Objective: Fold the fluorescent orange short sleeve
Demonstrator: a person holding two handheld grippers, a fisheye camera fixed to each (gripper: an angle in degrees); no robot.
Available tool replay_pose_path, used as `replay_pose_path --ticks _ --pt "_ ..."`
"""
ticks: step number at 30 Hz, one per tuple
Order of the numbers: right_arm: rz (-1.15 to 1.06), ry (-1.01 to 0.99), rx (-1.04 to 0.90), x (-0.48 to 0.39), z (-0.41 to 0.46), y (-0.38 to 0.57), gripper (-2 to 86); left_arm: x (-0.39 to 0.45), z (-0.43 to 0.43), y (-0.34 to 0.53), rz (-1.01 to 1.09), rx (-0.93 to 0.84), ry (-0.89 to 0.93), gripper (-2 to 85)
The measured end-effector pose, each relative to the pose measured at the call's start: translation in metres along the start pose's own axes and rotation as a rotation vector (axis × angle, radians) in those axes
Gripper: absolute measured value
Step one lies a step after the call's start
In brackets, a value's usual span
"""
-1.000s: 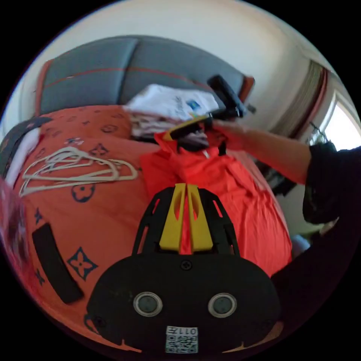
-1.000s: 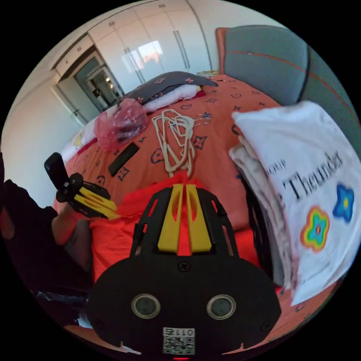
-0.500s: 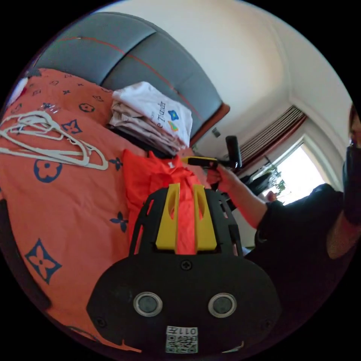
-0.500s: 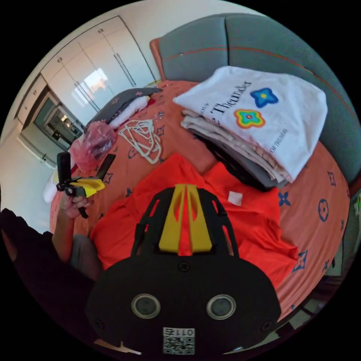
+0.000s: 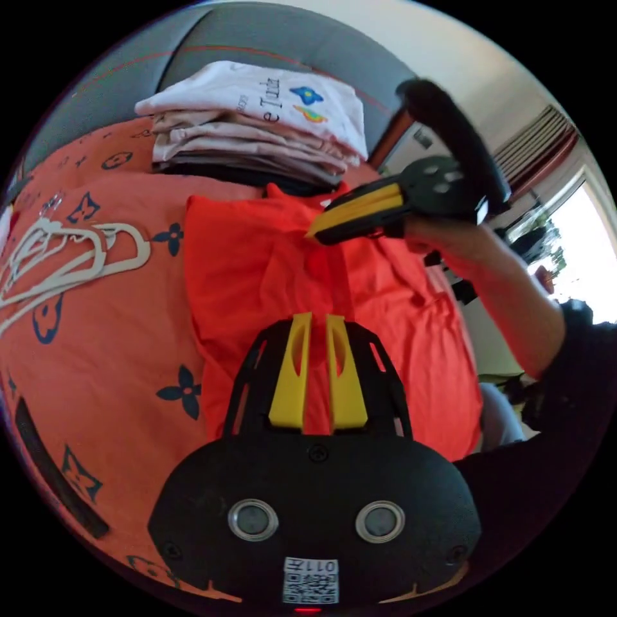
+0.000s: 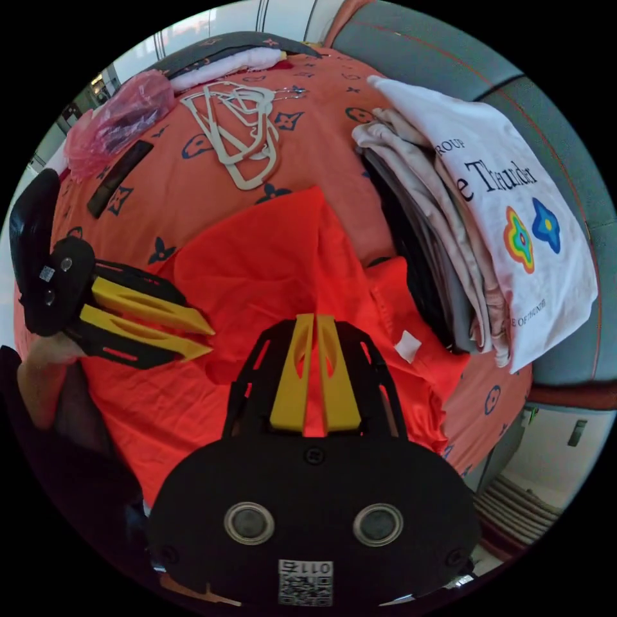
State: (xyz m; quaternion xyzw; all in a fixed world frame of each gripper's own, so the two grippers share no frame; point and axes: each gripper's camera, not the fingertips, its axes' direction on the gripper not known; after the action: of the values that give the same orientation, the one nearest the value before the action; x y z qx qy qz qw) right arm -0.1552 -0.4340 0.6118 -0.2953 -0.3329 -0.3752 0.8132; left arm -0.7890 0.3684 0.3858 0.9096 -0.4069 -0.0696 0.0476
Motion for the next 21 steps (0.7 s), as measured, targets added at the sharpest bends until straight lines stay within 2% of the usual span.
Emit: replay_pose_path --ticks 2,5,9,11,15,18,21 --pt "0.016 0.024 0.040 0.003 0.003 0.008 2.0 0.012 0.009 -0.007 0.074 -0.090 -0.077 0.2" --pt "0.068 0.046 0.077 0.013 0.011 0.023 2.3 0.030 0.005 -0.015 0.210 -0.185 -0.036 -0.2" --pt "0.148 -0.170 0.090 0.033 0.022 0.037 4.3 0.021 0.006 -0.019 0.183 -0.260 0.186 -0.1" --pt "0.205 -0.277 0.053 0.044 0.028 0.041 5.8 0.014 0.011 -0.022 0.132 -0.278 0.202 0.0" --pt "0.230 -0.361 0.069 0.064 0.008 0.065 7.6 0.010 -0.005 -0.030 0.134 -0.200 0.333 0.1" --pt "0.317 -0.319 0.154 0.076 -0.016 0.086 6.7 0.006 -0.028 -0.029 0.114 -0.115 0.288 0.0" --pt "0.220 -0.474 0.313 0.072 -0.033 0.077 5.7 -0.008 -0.049 -0.028 -0.007 0.061 0.256 0.1"
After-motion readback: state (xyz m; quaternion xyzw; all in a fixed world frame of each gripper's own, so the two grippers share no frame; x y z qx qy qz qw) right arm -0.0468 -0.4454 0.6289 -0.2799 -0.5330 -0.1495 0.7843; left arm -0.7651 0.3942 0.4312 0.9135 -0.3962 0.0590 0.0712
